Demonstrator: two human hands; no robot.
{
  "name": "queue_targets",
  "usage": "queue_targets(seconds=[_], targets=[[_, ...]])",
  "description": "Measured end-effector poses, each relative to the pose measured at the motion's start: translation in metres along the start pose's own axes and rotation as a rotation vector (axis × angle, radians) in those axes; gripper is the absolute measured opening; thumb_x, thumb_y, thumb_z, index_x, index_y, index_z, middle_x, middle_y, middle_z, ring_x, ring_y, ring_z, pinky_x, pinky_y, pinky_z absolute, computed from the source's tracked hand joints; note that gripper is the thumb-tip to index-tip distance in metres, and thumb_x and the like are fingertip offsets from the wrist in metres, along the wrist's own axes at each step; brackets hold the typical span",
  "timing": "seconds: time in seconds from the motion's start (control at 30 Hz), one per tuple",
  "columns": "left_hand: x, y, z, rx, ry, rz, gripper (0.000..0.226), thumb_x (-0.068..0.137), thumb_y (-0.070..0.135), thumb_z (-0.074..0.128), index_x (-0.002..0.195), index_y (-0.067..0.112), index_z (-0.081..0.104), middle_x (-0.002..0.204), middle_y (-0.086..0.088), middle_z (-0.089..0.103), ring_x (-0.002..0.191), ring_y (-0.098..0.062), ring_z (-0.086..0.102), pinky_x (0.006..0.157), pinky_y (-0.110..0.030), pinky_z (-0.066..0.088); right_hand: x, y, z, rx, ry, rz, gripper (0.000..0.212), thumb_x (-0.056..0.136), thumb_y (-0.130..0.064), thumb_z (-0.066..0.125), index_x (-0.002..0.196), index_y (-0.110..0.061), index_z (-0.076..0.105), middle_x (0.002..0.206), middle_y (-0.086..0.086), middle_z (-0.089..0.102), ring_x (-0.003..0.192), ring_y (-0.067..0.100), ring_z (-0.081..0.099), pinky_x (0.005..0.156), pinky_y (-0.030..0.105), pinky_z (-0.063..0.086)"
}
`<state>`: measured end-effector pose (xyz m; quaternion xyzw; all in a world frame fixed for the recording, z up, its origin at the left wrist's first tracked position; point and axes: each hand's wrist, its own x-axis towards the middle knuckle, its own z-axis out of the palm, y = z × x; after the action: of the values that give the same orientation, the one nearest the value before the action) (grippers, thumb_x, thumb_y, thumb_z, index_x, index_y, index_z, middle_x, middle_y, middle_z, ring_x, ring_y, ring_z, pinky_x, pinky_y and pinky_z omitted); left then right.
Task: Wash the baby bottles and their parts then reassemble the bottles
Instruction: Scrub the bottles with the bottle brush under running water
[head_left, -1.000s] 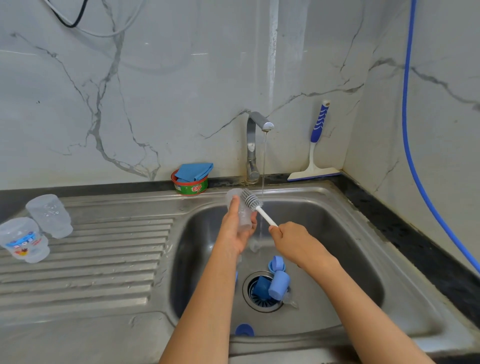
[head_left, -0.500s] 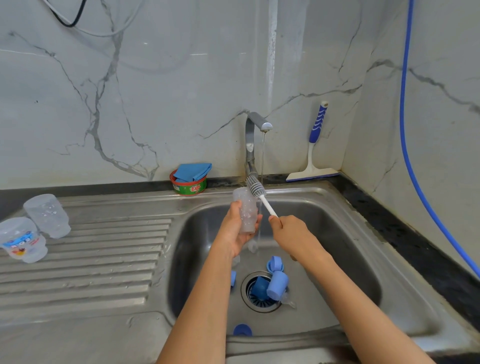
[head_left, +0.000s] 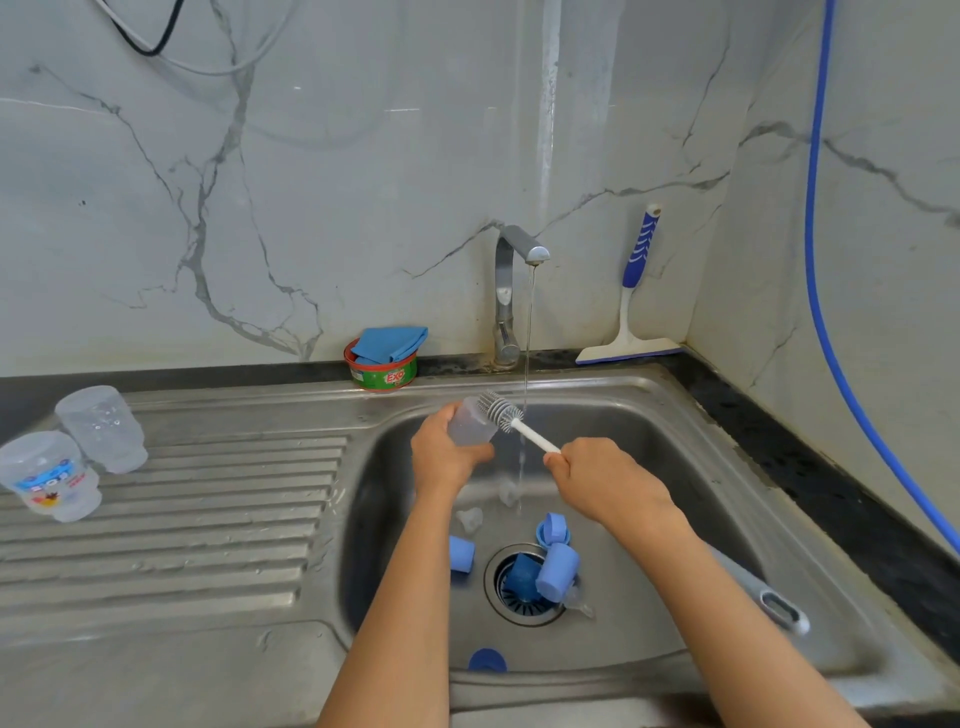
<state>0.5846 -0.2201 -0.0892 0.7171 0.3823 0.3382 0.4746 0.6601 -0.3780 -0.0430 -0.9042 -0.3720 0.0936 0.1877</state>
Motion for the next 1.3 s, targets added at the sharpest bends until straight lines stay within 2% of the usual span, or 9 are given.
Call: queue_targets(seconds=[0.23, 0.4, 0.6, 0.73, 0.83, 0.93, 1.0, 1.17, 1.3], targets=[[-0.001, -0.002, 0.006, 0.069, -0.059, 0.072, 0.058, 0.066, 0.009, 0.079, 0.12, 0.021, 0.062, 0.105, 0.003, 0.065, 0.095, -0.014, 0.059, 0.075, -0.022, 0.047, 0.002, -0.004, 0.011, 0.085, -0.023, 0.026, 0.039, 0.1, -0.034, 0.035, 0.066, -0.016, 0.04, 0.069, 0.0, 0.045, 0.057, 0.015, 0.041, 0.057, 0.029, 0.037], [-0.001, -0.002, 0.003, 0.058, 0.069, 0.015, 0.061, 0.065, 0.011, 0.081, 0.123, 0.023, 0.062, 0.103, 0.005, 0.062, 0.097, -0.014, 0.058, 0.08, -0.029, 0.051, -0.003, -0.005, 0.006, 0.094, -0.14, -0.019, 0.038, 0.1, -0.033, 0.034, 0.068, -0.015, 0.042, 0.069, 0.0, 0.045, 0.053, 0.013, 0.039, 0.048, 0.025, 0.032], [-0.003, 0.001, 0.01, -0.006, -0.04, 0.049, 0.063, 0.063, 0.01, 0.082, 0.122, 0.023, 0.063, 0.109, 0.003, 0.065, 0.098, -0.014, 0.059, 0.081, -0.028, 0.053, -0.003, -0.01, 0.013, 0.065, 0.013, 0.075, 0.03, 0.102, -0.031, 0.034, 0.084, -0.011, 0.046, 0.08, 0.003, 0.049, 0.073, 0.023, 0.05, 0.064, 0.03, 0.041], [-0.005, 0.001, 0.013, 0.105, -0.052, 0.088, 0.056, 0.067, 0.012, 0.079, 0.119, 0.023, 0.063, 0.104, 0.003, 0.066, 0.097, -0.016, 0.061, 0.081, -0.028, 0.052, 0.002, -0.008, 0.015, 0.122, -0.03, 0.028, 0.036, 0.101, -0.028, 0.035, 0.069, -0.013, 0.041, 0.07, 0.002, 0.045, 0.056, 0.014, 0.041, 0.05, 0.025, 0.035], [-0.007, 0.001, 0.01, 0.112, 0.012, 0.022, 0.058, 0.069, 0.013, 0.079, 0.123, 0.022, 0.061, 0.109, 0.001, 0.064, 0.097, -0.016, 0.058, 0.078, -0.027, 0.049, -0.001, -0.008, 0.013, 0.115, -0.079, -0.004, 0.038, 0.101, -0.025, 0.035, 0.065, -0.013, 0.038, 0.067, 0.002, 0.043, 0.053, 0.013, 0.037, 0.05, 0.025, 0.034], [-0.007, 0.0, 0.006, 0.099, 0.065, -0.043, 0.064, 0.069, 0.013, 0.079, 0.129, 0.023, 0.058, 0.116, -0.001, 0.063, 0.104, -0.019, 0.058, 0.077, -0.027, 0.046, -0.006, -0.01, 0.013, 0.049, -0.079, -0.002, 0.036, 0.101, -0.022, 0.033, 0.066, -0.014, 0.036, 0.073, 0.004, 0.045, 0.06, 0.017, 0.042, 0.055, 0.029, 0.04], [-0.007, 0.002, 0.007, 0.071, 0.036, -0.033, 0.061, 0.069, 0.012, 0.078, 0.126, 0.024, 0.059, 0.109, 0.002, 0.061, 0.098, -0.017, 0.056, 0.078, -0.028, 0.047, -0.006, -0.008, 0.013, 0.017, -0.009, 0.046, 0.031, 0.102, -0.026, 0.033, 0.076, -0.012, 0.045, 0.079, 0.004, 0.048, 0.072, 0.023, 0.05, 0.064, 0.032, 0.045], [-0.006, 0.008, 0.011, -0.233, -0.128, -0.015, 0.055, 0.071, 0.012, 0.077, 0.121, 0.025, 0.057, 0.11, 0.002, 0.063, 0.101, -0.016, 0.059, 0.077, -0.028, 0.05, -0.003, 0.002, 0.01, 0.077, 0.122, 0.116, 0.037, 0.103, -0.03, 0.031, 0.1, -0.005, 0.057, 0.082, 0.004, 0.05, 0.071, 0.024, 0.049, 0.061, 0.029, 0.038], [-0.006, 0.016, 0.012, -0.633, -0.246, -0.231, 0.054, 0.087, 0.016, 0.063, 0.131, 0.021, 0.031, 0.119, -0.011, 0.053, 0.103, -0.023, 0.057, 0.076, -0.037, 0.053, 0.001, 0.003, 0.012, 0.175, 0.033, 0.057, 0.036, 0.102, -0.028, 0.032, 0.074, -0.012, 0.048, 0.078, 0.004, 0.051, 0.063, 0.019, 0.047, 0.056, 0.028, 0.038]])
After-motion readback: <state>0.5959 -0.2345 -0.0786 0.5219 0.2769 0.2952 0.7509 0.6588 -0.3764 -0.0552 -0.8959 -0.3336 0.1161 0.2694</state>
